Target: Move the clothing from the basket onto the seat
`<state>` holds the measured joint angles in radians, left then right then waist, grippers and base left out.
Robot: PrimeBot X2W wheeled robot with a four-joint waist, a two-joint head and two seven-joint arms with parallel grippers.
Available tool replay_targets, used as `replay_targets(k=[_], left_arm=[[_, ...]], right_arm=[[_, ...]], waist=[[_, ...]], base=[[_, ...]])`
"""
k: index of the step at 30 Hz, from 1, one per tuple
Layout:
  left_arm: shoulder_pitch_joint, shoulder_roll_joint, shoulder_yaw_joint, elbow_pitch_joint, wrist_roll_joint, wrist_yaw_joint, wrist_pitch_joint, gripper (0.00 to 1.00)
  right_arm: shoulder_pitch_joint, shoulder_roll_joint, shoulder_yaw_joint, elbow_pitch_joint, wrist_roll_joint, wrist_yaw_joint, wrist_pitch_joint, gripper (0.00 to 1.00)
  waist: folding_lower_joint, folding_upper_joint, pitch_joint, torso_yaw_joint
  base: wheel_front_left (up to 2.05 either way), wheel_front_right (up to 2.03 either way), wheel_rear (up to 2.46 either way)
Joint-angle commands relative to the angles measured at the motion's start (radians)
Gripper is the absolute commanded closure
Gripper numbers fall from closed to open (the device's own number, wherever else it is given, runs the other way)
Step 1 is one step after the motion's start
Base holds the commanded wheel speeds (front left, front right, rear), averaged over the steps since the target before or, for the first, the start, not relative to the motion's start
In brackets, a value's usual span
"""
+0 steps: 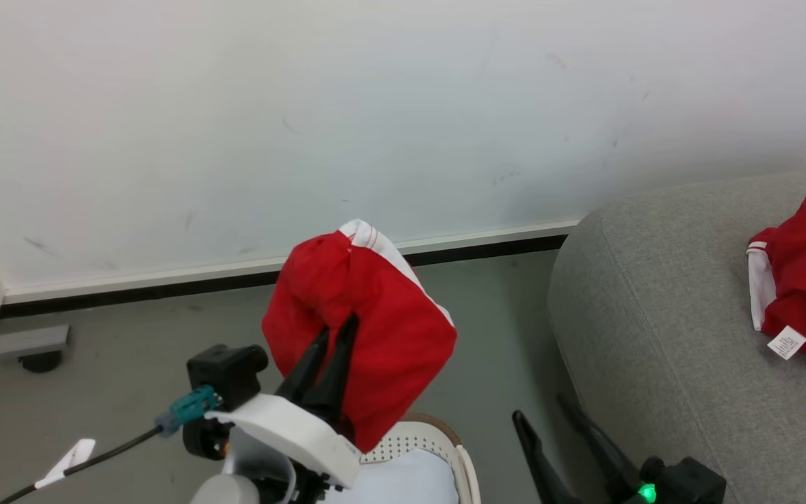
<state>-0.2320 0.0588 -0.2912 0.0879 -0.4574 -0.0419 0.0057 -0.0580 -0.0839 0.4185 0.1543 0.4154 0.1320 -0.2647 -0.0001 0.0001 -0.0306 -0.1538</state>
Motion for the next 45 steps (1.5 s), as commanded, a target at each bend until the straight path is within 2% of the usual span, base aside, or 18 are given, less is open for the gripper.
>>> replay_targets(k=[1, 8, 13, 20, 26, 27, 28, 29, 30, 33, 34, 35, 36, 37, 45], left_arm=[[0.020, 0.007, -0.003, -0.021, -0.005, 0.001, 0.010, 1.00], [0.035, 0.002, -0.043, -0.075, -0.028, -0.001, 0.034, 1.00], [0.030, -0.001, -0.084, -0.112, -0.035, -0.008, 0.054, 1.00], [0.043, -0.003, -0.131, -0.158, -0.058, -0.006, 0.084, 1.00], [0.054, -0.003, -0.148, -0.176, -0.074, 0.003, 0.101, 1.00], [0.055, -0.003, -0.149, -0.175, -0.075, 0.003, 0.103, 1.00], [0.056, -0.003, -0.151, -0.174, -0.076, 0.004, 0.105, 1.00], [0.055, -0.003, -0.153, -0.174, -0.076, 0.006, 0.106, 1.00], [0.054, -0.003, -0.153, -0.173, -0.077, 0.006, 0.106, 1.00], [0.052, 0.002, -0.157, -0.168, -0.069, 0.010, 0.107, 1.00], [0.052, 0.006, -0.153, -0.165, -0.062, 0.014, 0.102, 0.84], [0.050, 0.011, -0.151, -0.161, -0.055, 0.016, 0.097, 0.60], [0.050, 0.014, -0.151, -0.158, -0.049, 0.016, 0.090, 0.15], [0.050, 0.017, -0.150, -0.155, -0.042, 0.017, 0.080, 0.00], [0.073, 0.070, -0.158, -0.091, 0.032, 0.007, -0.013, 0.00]], right_arm=[[-0.035, -0.045, 0.063, 0.002, 0.070, -0.003, 0.001, 0.00], [-0.171, -0.169, 0.339, 0.019, 0.388, -0.002, 0.001, 0.00], [-0.258, -0.203, 0.466, 0.034, 0.521, -0.002, 0.001, 0.00], [-0.347, -0.198, 0.549, 0.028, 0.626, -0.002, 0.001, 0.00], [-0.394, -0.176, 0.539, 0.032, 0.648, -0.002, 0.001, 0.00], [-0.398, -0.174, 0.532, 0.031, 0.647, -0.002, 0.001, 0.05], [-0.400, -0.170, 0.524, 0.030, 0.642, -0.002, 0.001, 0.54], [-0.402, -0.166, 0.514, 0.027, 0.634, -0.002, 0.001, 0.83], [-0.400, -0.163, 0.507, 0.023, 0.627, -0.002, 0.001, 1.00], [-0.390, -0.161, 0.496, 0.012, 0.610, -0.002, 0.001, 1.00], [-0.387, -0.162, 0.493, 0.008, 0.607, -0.002, 0.001, 1.00], [-0.384, -0.162, 0.488, 0.005, 0.601, -0.002, 0.001, 1.00], [-0.381, -0.164, 0.483, 0.002, 0.597, -0.002, 0.000, 1.00], [-0.378, -0.166, 0.476, -0.001, 0.593, -0.002, 0.000, 1.00], [-0.363, -0.189, 0.422, 0.013, 0.546, -0.002, 0.000, 1.00]], waist=[[0.0001, -0.0001, 0.001, 0.000], [0.0001, -0.0001, -0.001, 0.010], [0.0001, -0.0001, 0.000, 0.020], [0.0001, -0.0001, 0.002, 0.030], [0.0001, -0.0001, 0.004, 0.034], [0.0001, -0.0001, 0.004, 0.035], [0.0001, -0.0001, 0.005, 0.036], [0.0001, -0.0001, 0.005, 0.037], [0.0001, -0.0001, 0.006, 0.038], [0.0001, -0.0001, 0.008, 0.042], [0.0001, -0.0001, 0.009, 0.043], [0.0001, -0.0001, 0.009, 0.043], [0.0001, -0.0001, 0.010, 0.043], [0.0001, -0.0001, 0.010, 0.043], [0.0001, -0.0001, 0.009, 0.035]], base=[[0.00, 0.00, 0.00], [0.00, 0.00, 0.00], [0.00, 0.00, 0.00], [0.00, 0.00, 0.00], [0.00, 0.00, 0.00], [0.00, 0.00, 0.00], [0.00, 0.00, 0.00], [0.00, 0.00, 0.00], [0.00, 0.00, 0.00], [0.00, 0.00, 0.00], [0.00, 0.00, 0.00], [0.00, 0.00, 0.00], [0.00, 0.00, 0.00], [0.00, 0.00, 0.00], [0.00, 0.00, 0.00]])
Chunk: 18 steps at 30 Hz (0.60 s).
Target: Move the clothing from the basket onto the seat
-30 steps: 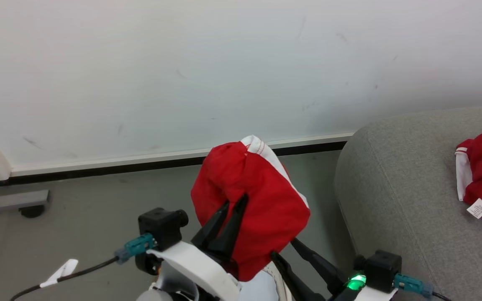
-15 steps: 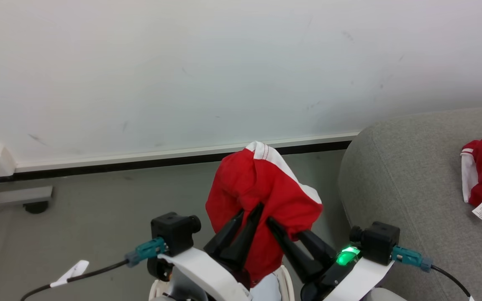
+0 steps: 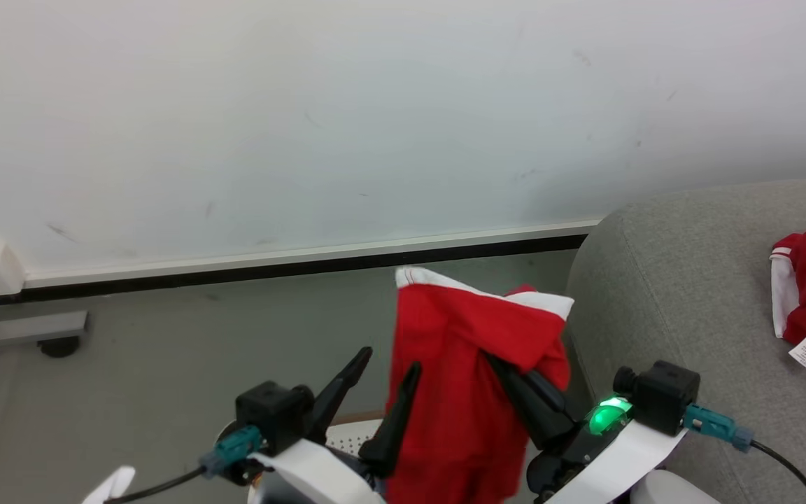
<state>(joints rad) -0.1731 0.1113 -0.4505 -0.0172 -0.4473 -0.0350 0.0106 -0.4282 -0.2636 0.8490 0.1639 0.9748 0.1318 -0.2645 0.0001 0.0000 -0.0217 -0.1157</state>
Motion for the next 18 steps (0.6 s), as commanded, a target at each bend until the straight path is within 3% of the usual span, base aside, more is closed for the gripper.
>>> replay_targets(k=[1, 11, 18], left_arm=[[0.021, 0.021, -0.001, 0.027, 0.028, -0.001, -0.027, 0.00], [0.044, 0.031, -0.016, 0.121, 0.039, -0.012, -0.091, 0.00], [0.045, 0.024, -0.023, 0.138, 0.036, -0.010, -0.126, 0.00]], right_arm=[[0.009, -0.009, -0.015, 0.005, -0.018, -0.002, 0.000, 1.00], [0.017, -0.030, -0.060, 0.008, -0.042, -0.002, 0.000, 1.00], [0.005, -0.029, -0.073, -0.004, -0.053, -0.002, 0.000, 1.00]], waist=[[-0.0001, 0.0000, 0.000, -0.005], [-0.0001, 0.0000, 0.006, -0.039], [-0.0001, 0.0000, 0.020, -0.128]], base=[[0.00, 0.00, 0.00], [0.00, 0.00, 0.00], [0.00, 0.00, 0.00]])
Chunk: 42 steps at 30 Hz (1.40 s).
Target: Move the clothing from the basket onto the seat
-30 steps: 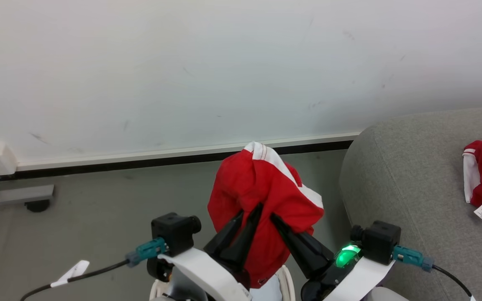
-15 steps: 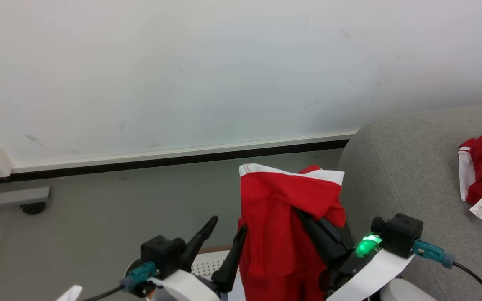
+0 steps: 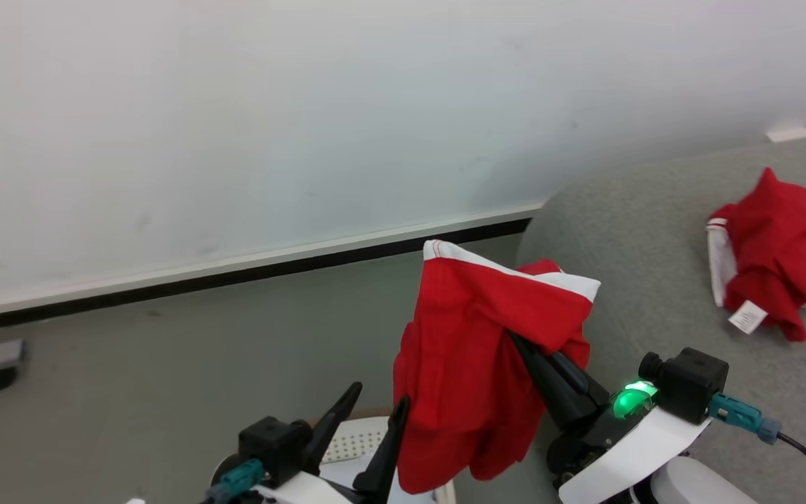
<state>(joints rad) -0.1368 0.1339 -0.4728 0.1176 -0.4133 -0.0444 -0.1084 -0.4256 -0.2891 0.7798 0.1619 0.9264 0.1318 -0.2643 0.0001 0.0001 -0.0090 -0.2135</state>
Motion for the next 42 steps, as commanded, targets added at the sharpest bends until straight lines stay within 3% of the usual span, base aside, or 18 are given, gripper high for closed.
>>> replay_targets(k=[1, 13, 18, 28, 34, 42], left_arm=[[0.011, 0.002, -0.001, 0.004, 0.002, 0.000, -0.011, 0.00], [-0.002, -0.002, -0.026, 0.004, 0.015, 0.001, -0.029, 0.00], [-0.026, 0.002, -0.046, -0.013, 0.026, -0.006, -0.018, 0.00], [-0.108, 0.049, -0.081, -0.088, 0.068, -0.033, 0.028, 0.00], [-0.179, 0.091, -0.090, -0.143, 0.092, -0.047, 0.070, 0.00], [-0.261, 0.114, -0.098, -0.201, 0.113, -0.056, 0.109, 0.00]], right_arm=[[0.000, -0.001, -0.002, -0.004, -0.007, -0.002, 0.000, 1.00], [0.031, -0.024, -0.038, -0.037, -0.036, -0.002, 0.000, 1.00], [0.052, -0.025, -0.103, -0.029, -0.059, -0.002, 0.000, 1.00], [-0.060, 0.031, -0.363, 0.012, -0.160, -0.002, 0.000, 1.00], [-0.258, 0.043, -0.602, 0.079, -0.220, -0.002, 0.000, 1.00], [-0.594, 0.021, -0.996, 0.318, -0.285, -0.002, 0.000, 1.00]], waist=[[-0.0001, -0.0001, 0.010, -0.050], [-0.0001, -0.0001, 0.046, -0.271], [-0.0001, -0.0001, 0.097, -0.315], [-0.0001, -0.0001, 0.292, -0.293], [-0.0001, -0.0001, 0.432, -0.238], [-0.0001, -0.0001, 0.574, -0.172]], base=[[0.00, 0.00, 0.00], [0.00, 0.00, 0.00], [0.00, 0.00, 0.00], [0.00, 0.00, 0.00], [0.00, 0.00, 0.00], [0.00, 0.00, 0.00]])
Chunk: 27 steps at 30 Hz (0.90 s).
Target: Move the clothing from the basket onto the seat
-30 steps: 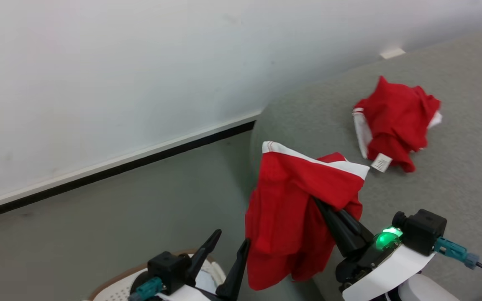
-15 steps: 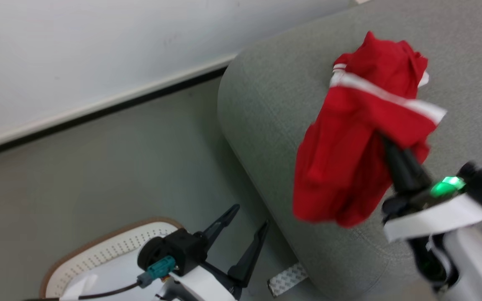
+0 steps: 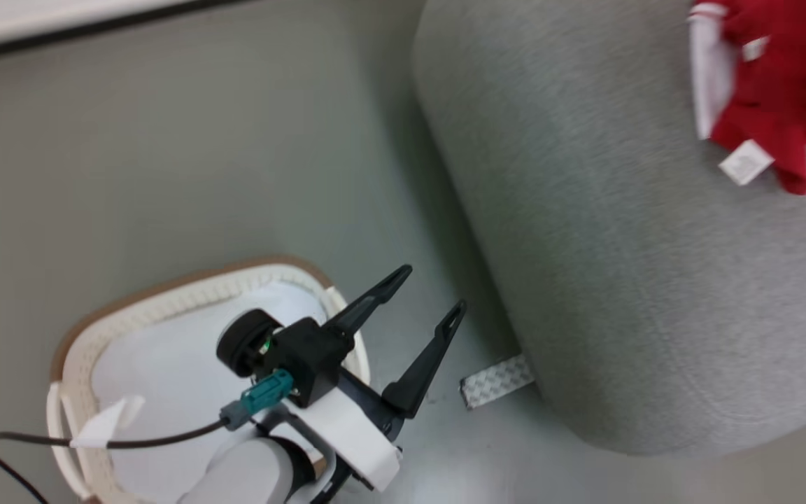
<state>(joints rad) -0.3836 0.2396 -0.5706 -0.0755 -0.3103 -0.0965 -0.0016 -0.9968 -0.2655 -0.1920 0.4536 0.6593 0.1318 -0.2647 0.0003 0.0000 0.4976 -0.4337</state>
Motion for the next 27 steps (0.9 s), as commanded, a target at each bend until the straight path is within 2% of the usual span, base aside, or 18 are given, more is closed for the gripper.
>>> replay_targets(k=[1, 7, 8, 9, 10, 11, 13, 15, 23, 27], left_arm=[[-0.023, 0.009, -0.001, -0.012, 0.012, -0.004, 0.007, 0.00], [-0.061, 0.007, -0.015, -0.019, 0.026, -0.006, 0.014, 0.00], [-0.066, 0.006, -0.015, -0.018, 0.027, -0.005, 0.012, 0.00], [-0.067, 0.007, -0.014, -0.015, 0.028, -0.002, 0.010, 0.00], [-0.067, 0.006, -0.013, -0.013, 0.026, 0.001, 0.009, 0.00], [-0.067, 0.007, -0.012, -0.011, 0.026, 0.001, 0.009, 0.00], [-0.068, 0.007, -0.012, -0.007, 0.024, 0.004, 0.007, 0.00], [-0.066, 0.010, -0.010, -0.003, 0.016, 0.006, 0.006, 0.00], [-0.031, 0.013, 0.007, 0.014, -0.006, 0.026, -0.021, 0.00], [0.004, 0.005, 0.027, 0.040, -0.029, 0.045, -0.065, 0.00]], right_arm=[[-0.052, -0.006, -0.065, 0.058, -0.038, -0.002, 0.001, 1.00], [-0.117, 0.016, -0.307, 0.222, -0.167, -0.002, 0.001, 1.00], [-0.111, 0.033, -0.341, 0.244, -0.184, -0.002, 0.001, 0.93], [-0.096, 0.051, -0.372, 0.266, -0.209, -0.002, 0.001, 0.76], [-0.082, 0.066, -0.399, 0.285, -0.231, -0.002, 0.001, 0.48], [-0.070, 0.074, -0.424, 0.297, -0.254, -0.002, 0.000, 0.00], [-0.058, 0.102, -0.465, 0.297, -0.292, -0.002, 0.000, 0.00], [-0.035, 0.141, -0.461, 0.277, -0.313, -0.002, 0.000, 0.00], [0.186, 0.198, -0.305, 0.091, -0.252, -0.002, 0.000, 0.00], [0.333, 0.207, -0.226, -0.021, -0.270, -0.002, 0.001, 0.00]], waist=[[-0.0003, 0.0000, 0.082, 0.055], [-0.0003, 0.0000, 0.144, 0.095], [-0.0003, 0.0000, 0.149, 0.099], [-0.0003, 0.0000, 0.151, 0.100], [-0.0003, 0.0000, 0.154, 0.101], [-0.0003, 0.0000, 0.155, 0.101], [-0.0003, 0.0000, 0.155, 0.102], [-0.0003, 0.0000, 0.147, 0.101], [-0.0003, 0.0000, 0.067, 0.081], [-0.0003, 0.0000, -0.004, 0.084]], base=[[0.00, 0.00, 0.00], [0.00, 0.00, 0.00], [0.00, 0.00, 0.00], [0.00, 0.00, 0.00], [0.00, 0.00, 0.00], [0.00, 0.00, 0.00], [0.00, 0.00, 0.00], [0.00, 0.00, 0.00], [0.00, 0.00, 0.00], [0.00, 0.00, 0.00]])
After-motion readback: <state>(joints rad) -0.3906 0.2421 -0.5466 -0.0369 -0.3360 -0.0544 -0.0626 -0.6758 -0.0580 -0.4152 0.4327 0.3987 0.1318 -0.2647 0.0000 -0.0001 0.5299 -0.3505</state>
